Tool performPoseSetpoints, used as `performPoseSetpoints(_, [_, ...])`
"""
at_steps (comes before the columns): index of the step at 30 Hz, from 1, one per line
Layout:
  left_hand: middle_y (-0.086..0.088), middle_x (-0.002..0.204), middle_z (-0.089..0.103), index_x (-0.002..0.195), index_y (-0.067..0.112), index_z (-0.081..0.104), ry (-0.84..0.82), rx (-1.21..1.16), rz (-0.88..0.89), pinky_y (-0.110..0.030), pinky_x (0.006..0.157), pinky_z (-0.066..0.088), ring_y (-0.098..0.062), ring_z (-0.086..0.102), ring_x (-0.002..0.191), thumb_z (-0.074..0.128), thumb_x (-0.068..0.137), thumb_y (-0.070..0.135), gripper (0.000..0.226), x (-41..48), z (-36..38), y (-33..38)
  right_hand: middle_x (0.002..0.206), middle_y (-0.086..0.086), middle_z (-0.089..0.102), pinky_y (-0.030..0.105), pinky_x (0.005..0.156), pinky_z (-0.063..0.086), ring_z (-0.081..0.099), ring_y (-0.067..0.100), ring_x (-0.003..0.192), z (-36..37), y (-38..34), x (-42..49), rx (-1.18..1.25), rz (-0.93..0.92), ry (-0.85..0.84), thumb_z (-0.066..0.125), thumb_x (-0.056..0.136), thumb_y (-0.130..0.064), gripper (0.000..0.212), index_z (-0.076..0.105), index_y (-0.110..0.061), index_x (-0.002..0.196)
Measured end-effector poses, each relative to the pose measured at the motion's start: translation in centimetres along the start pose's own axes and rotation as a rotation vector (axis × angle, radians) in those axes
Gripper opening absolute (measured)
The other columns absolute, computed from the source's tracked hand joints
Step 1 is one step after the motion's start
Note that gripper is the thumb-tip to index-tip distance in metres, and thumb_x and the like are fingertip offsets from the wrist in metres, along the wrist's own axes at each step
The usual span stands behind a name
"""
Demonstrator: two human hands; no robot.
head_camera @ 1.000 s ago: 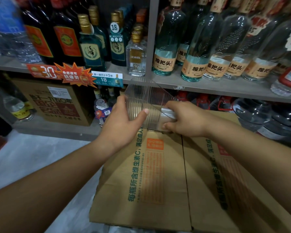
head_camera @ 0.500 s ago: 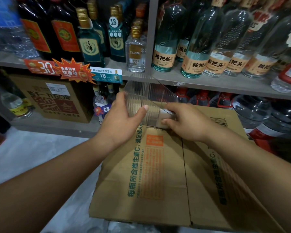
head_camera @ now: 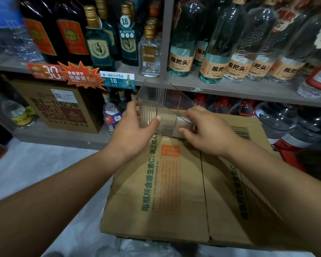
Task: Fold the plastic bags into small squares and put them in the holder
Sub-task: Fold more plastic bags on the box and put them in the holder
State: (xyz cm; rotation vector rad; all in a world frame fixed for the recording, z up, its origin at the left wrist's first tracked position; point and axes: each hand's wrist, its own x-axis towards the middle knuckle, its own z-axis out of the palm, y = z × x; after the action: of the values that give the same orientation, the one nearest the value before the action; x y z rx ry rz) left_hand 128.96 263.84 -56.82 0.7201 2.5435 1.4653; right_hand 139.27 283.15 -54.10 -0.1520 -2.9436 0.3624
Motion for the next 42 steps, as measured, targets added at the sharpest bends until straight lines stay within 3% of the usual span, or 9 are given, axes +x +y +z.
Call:
performPoseSetpoints(5, [0.015, 0.122, 0.061, 0.141, 0.029, 0.038, -0.021, 0.006, -0.003, -0.029, 0.091, 0.048, 0.001, 0.06, 0.106, 0.066, 0.092, 0.049, 0.06, -0.3, -0.2, 0.1, 0.114, 0.001, 0.064, 0.032, 0.067, 0.045, 0.063, 0.023, 0.096, 0.4, -0.3, -0.5, -0.112, 0.022, -0.003, 0.057, 0.096, -0.043, 0.037, 0.05, -0.024, 0.128])
performPoseSetpoints(13, [0.0, 0.131, 0.054, 0.148, 0.021, 0.034, -0.028, 0.081, -0.043, -0.034, 0.095, 0.046, -0.017, 0.056, 0.117, 0.066, 0.092, 0.049, 0.07, -1.9, -1.7, 0.4, 0.138, -0.002, 0.056, 0.039, 0.091, 0.053, 0.059, 0.02, 0.116, -1.0, -0.2, -1.1, -0.047, 0.052, 0.056, 0.06, 0.095, -0.043, 0.051, 0.052, -0.022, 0.141])
performPoseSetpoints(18, [0.002, 0.122, 0.055, 0.143, 0.019, 0.039, -0.046, 0.087, -0.048, -0.03, 0.092, 0.043, -0.014, 0.056, 0.111, 0.066, 0.095, 0.039, 0.058, -5.5, -3.3, 1.3, 0.133, -0.003, 0.059, 0.033, 0.086, 0.052, 0.065, 0.016, 0.102, -2.5, -0.5, -3.1, -0.009, 0.07, 0.123, 0.062, 0.094, -0.039, 0.044, 0.058, -0.022, 0.135])
performPoseSetpoints(22, [0.004, 0.104, 0.063, 0.122, 0.019, 0.055, -0.087, 0.126, -0.025, -0.037, 0.09, 0.053, -0.008, 0.062, 0.093, 0.066, 0.095, 0.034, 0.033, -9.3, -4.9, 1.7, 0.106, -0.008, 0.065, 0.036, 0.077, 0.054, 0.064, 0.009, 0.081, -3.8, -1.5, -6.8, 0.075, 0.133, 0.172, 0.061, 0.095, -0.036, 0.02, 0.068, -0.024, 0.11])
performPoseSetpoints(25, [0.008, 0.077, 0.064, 0.092, 0.026, 0.062, -0.17, 0.195, 0.067, -0.036, 0.073, 0.054, -0.005, 0.06, 0.07, 0.063, 0.093, 0.033, 0.007, -13.5, -5.8, 2.1, 0.088, -0.016, 0.065, 0.037, 0.077, 0.057, 0.062, 0.005, 0.082, -3.4, -3.4, -11.5, 0.198, 0.164, 0.071, 0.062, 0.095, -0.035, 0.01, 0.069, -0.028, 0.095])
performPoseSetpoints(29, [0.013, 0.074, 0.062, 0.08, 0.032, 0.061, -0.439, 0.265, 0.225, -0.026, 0.059, 0.046, -0.007, 0.059, 0.066, 0.057, 0.09, 0.038, 0.013, -20.7, -5.1, 0.6, 0.082, -0.015, 0.068, 0.019, 0.072, 0.052, 0.063, 0.001, 0.078, -0.6, -6.8, -19.6, 0.393, 0.062, -0.222, 0.066, 0.094, -0.026, 0.008, 0.071, -0.028, 0.089])
performPoseSetpoints(32, [0.016, 0.073, 0.057, 0.082, 0.034, 0.058, -0.67, 0.451, 0.248, -0.027, 0.061, 0.046, -0.005, 0.057, 0.069, 0.042, 0.089, 0.049, 0.023, -25.1, -3.1, -3.4, 0.086, -0.011, 0.07, 0.022, 0.067, 0.047, 0.059, 0.004, 0.069, 4.3, -8.1, -24.8, 0.299, -0.044, -0.448, 0.062, 0.096, -0.031, 0.012, 0.072, -0.025, 0.093])
performPoseSetpoints(37, [-0.001, 0.121, 0.064, 0.123, 0.02, 0.058, -0.792, 0.745, -0.091, -0.032, 0.089, 0.049, -0.021, 0.062, 0.11, 0.05, 0.098, 0.05, 0.04, -27.2, 1.5, -12.2, 0.118, 0.0, 0.067, 0.028, 0.085, 0.045, 0.059, 0.014, 0.098, 14.9, -6.4, -28.4, 0.227, 0.172, -0.73, 0.062, 0.097, -0.037, 0.027, 0.07, -0.018, 0.114])
performPoseSetpoints(42, [-0.001, 0.113, 0.061, 0.116, 0.016, 0.057, -0.69, 0.544, -0.562, -0.029, 0.085, 0.044, -0.022, 0.06, 0.108, 0.062, 0.092, 0.06, 0.05, -29.1, 6.0, -16.0, 0.12, -0.003, 0.061, 0.031, 0.093, 0.049, 0.058, 0.018, 0.108, 21.7, -7.2, -29.8, 0.31, 0.359, -0.806, 0.077, 0.081, -0.055, 0.05, 0.065, -0.022, 0.118])
